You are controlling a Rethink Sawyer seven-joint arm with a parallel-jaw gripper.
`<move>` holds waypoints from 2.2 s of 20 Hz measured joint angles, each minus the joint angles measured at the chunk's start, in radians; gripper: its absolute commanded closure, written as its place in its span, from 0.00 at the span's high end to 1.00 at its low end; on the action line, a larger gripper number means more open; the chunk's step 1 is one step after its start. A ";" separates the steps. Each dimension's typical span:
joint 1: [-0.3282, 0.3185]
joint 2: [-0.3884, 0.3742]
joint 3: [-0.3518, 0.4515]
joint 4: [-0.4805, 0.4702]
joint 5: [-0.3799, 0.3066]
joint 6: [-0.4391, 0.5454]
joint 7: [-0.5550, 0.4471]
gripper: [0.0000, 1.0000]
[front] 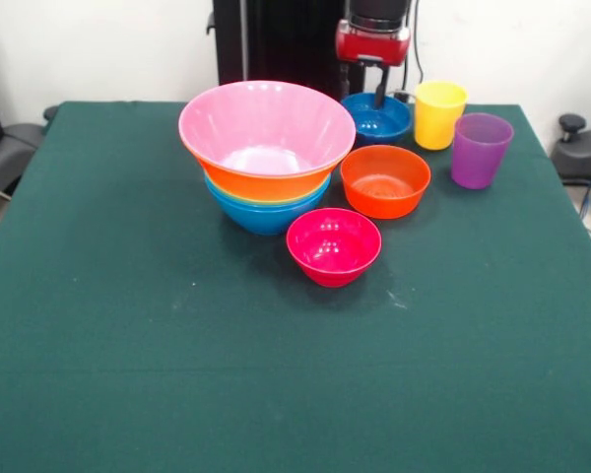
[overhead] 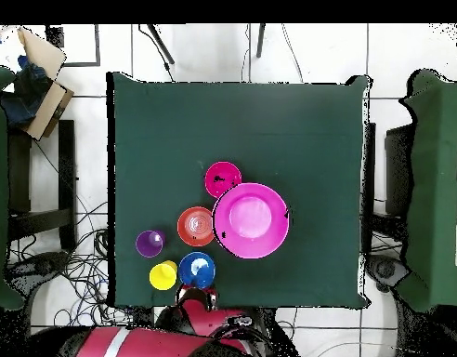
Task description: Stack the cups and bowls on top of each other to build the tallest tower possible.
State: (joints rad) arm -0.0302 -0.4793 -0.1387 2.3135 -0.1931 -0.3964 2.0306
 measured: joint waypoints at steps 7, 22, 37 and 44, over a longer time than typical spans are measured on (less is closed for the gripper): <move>0.001 -0.079 0.006 0.000 0.021 0.003 0.000 1.00; 0.001 -0.027 0.005 -0.003 0.033 0.003 0.000 1.00; -0.014 0.100 0.005 -0.012 0.033 -0.026 0.000 1.00; -0.015 0.108 0.005 -0.012 0.033 -0.026 0.000 1.00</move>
State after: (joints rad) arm -0.0448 -0.3713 -0.1334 2.3015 -0.1598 -0.4227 2.0306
